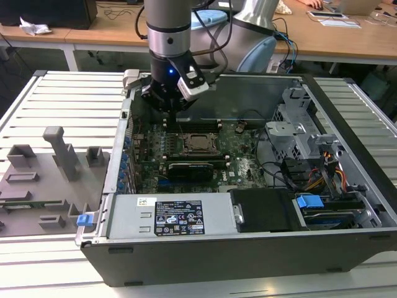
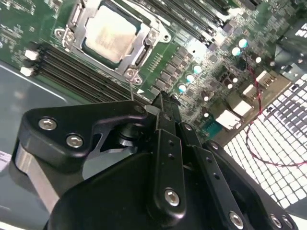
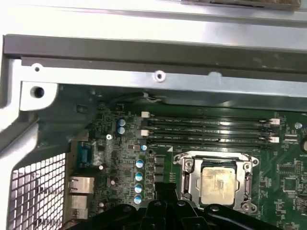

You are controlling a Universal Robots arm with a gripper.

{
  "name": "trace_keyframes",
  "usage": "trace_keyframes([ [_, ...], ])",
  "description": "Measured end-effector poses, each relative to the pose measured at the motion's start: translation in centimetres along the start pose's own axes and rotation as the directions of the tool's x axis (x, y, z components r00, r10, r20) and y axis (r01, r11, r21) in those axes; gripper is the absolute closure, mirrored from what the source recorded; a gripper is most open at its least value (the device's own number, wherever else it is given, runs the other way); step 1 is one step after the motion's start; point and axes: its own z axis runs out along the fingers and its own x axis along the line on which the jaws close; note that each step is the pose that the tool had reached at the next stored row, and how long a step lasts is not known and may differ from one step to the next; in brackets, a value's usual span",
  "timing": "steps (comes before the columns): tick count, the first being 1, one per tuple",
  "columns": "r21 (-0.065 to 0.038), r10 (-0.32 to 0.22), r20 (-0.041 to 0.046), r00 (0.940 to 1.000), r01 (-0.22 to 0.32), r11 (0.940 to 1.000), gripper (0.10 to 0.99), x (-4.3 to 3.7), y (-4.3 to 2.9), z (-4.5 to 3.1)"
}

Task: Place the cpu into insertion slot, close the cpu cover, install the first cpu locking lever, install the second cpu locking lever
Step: 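Install the first cpu locking lever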

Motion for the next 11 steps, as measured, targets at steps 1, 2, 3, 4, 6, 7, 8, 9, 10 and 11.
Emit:
trace_keyframes([
  [1, 0.000, 0.000, 0.0000, 1.0000, 0.000, 1.0000, 0.980, 0.12, 0.07, 0.02],
  [2, 0.000, 0.000, 0.0001, 1.0000, 0.000, 1.0000, 0.980, 0.22, 0.19, 0.05],
  [3, 0.000, 0.000, 0.0000, 1.0000, 0.000, 1.0000, 0.980, 0.30, 0.41, 0.08],
  [4, 0.000, 0.000, 0.0000, 1.0000, 0.000, 1.0000, 0.980, 0.32, 0.58, 0.11],
  [6, 0.000, 0.000, -0.0001, 1.0000, 0.000, 1.0000, 0.980, 0.31, 1.21, 0.27],
  [7, 0.000, 0.000, -0.0003, 1.0000, 0.000, 1.0000, 0.980, 0.30, 1.53, 0.33],
  [8, 0.000, 0.000, -0.0004, 1.0000, 0.000, 1.0000, 0.980, 0.29, 1.71, 0.36],
  [9, 0.000, 0.000, -0.0004, 1.0000, 0.000, 1.0000, 0.980, 0.29, 1.83, 0.38],
  [10, 0.000, 0.000, -0.0005, 1.0000, 0.000, 1.0000, 0.980, 0.27, 2.03, 0.42],
  [11, 0.000, 0.000, -0.0007, 1.0000, 0.000, 1.0000, 0.980, 0.25, 2.10, 0.44],
])
